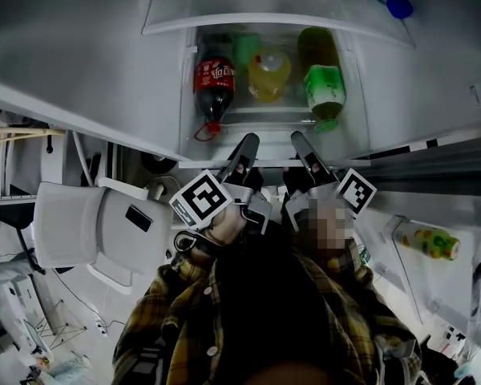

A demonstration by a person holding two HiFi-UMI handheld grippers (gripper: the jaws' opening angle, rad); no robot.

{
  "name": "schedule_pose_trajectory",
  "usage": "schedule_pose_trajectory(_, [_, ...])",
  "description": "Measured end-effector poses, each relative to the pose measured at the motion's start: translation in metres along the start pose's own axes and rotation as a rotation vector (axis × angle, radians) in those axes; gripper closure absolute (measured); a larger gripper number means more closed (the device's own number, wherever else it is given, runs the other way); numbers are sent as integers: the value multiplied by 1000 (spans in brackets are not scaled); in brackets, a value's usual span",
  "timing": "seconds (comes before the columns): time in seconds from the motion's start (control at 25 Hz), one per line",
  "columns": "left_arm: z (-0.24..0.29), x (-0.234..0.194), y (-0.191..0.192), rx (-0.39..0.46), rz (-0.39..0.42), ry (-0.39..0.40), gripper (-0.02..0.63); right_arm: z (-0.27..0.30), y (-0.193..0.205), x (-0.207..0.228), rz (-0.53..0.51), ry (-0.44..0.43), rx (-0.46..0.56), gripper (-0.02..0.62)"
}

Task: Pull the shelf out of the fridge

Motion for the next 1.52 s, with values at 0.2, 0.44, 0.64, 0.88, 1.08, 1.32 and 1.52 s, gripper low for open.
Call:
schedule_pose_trajectory(0.2, [-7, 2, 3, -8, -4, 5, 565, -6, 6, 0, 2, -2, -5, 555])
schedule_pose_trajectory(0.44, [-15, 5, 8, -23, -2, 12, 565, -15, 11, 1, -3, 2, -2, 555])
schedule_pose_trajectory(0.64, [-19, 8, 11, -26, -7, 10, 565, -21, 14, 0, -9, -2, -1, 554])
schedule_pose_trajectory(0.88, [-30, 7, 15, -40, 4, -33, 565, -27, 18, 0, -12, -2, -7, 554])
schedule_pose_trajectory(1.08, [-35, 6, 19, -47, 4, -52, 565, -31, 19, 0, -34, -7, -7, 554])
schedule_pose_trajectory(1.32, [-39, 7, 22, -46, -2, -63, 566, -35, 20, 0, -34, -7, -5, 554])
schedule_pose_trajectory(1.52, [-40, 9, 26, -40, -8, -54, 566, -39, 19, 0, -34, -7, -2, 553])
Point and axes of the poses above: the fingertips, and each gripper's own axes: z forward along the fingers, x to its right, y out of its underside, the point moved 4 cm from there along -z, backward along the fingers, and after that the axes turned 13 degrees about y, right-handed, at the moved point
